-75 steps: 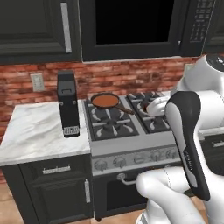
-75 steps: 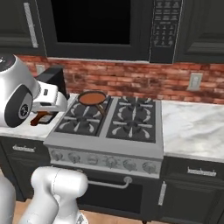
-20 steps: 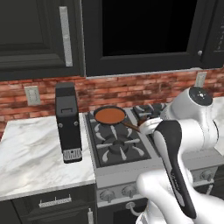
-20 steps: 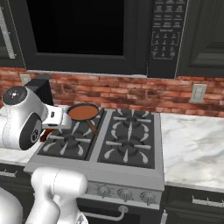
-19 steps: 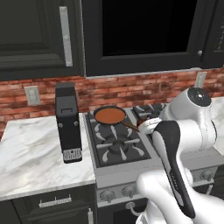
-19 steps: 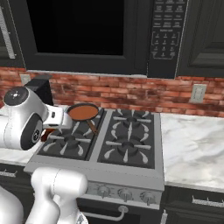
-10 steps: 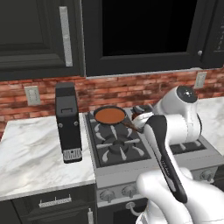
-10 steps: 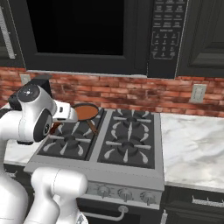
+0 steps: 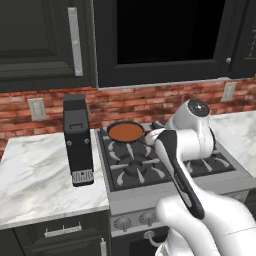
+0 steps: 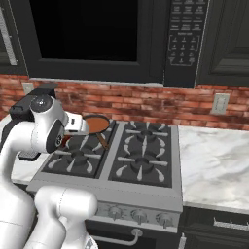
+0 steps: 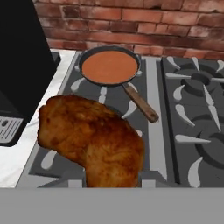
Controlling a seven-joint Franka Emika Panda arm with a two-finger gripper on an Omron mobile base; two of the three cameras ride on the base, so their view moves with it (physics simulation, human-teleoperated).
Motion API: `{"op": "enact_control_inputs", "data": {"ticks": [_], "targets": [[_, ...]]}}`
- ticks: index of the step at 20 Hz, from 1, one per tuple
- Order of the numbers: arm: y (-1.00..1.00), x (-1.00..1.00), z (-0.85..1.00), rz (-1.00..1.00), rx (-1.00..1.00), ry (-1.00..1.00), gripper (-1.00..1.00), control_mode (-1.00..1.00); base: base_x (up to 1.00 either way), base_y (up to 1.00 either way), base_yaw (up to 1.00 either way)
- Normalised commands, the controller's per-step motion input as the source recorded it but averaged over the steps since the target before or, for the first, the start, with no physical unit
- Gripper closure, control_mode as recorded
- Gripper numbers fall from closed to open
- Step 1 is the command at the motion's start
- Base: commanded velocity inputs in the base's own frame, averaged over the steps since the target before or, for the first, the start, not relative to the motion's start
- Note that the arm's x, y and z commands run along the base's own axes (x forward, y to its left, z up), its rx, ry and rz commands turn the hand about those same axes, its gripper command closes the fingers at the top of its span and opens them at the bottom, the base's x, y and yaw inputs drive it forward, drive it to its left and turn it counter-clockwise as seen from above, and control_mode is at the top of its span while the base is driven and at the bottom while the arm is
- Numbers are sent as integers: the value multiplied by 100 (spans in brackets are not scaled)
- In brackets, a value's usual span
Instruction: Retrieve the chicken drumstick from the fridge and place it on the saucepan with marinade on the stove.
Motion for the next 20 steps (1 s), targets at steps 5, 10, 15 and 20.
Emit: {"op": "enact_control_inputs", "data": {"ticks": [5, 10, 15, 20], "targets": [[11, 35, -15, 0, 0, 0, 100, -100, 0, 0, 0], [1, 40, 0, 0, 0, 0, 100, -100, 0, 0, 0], [0, 39, -3, 0, 0, 0, 100, -100, 0, 0, 0], [1, 39, -10, 0, 0, 2, 100, -100, 0, 0, 0]]}}
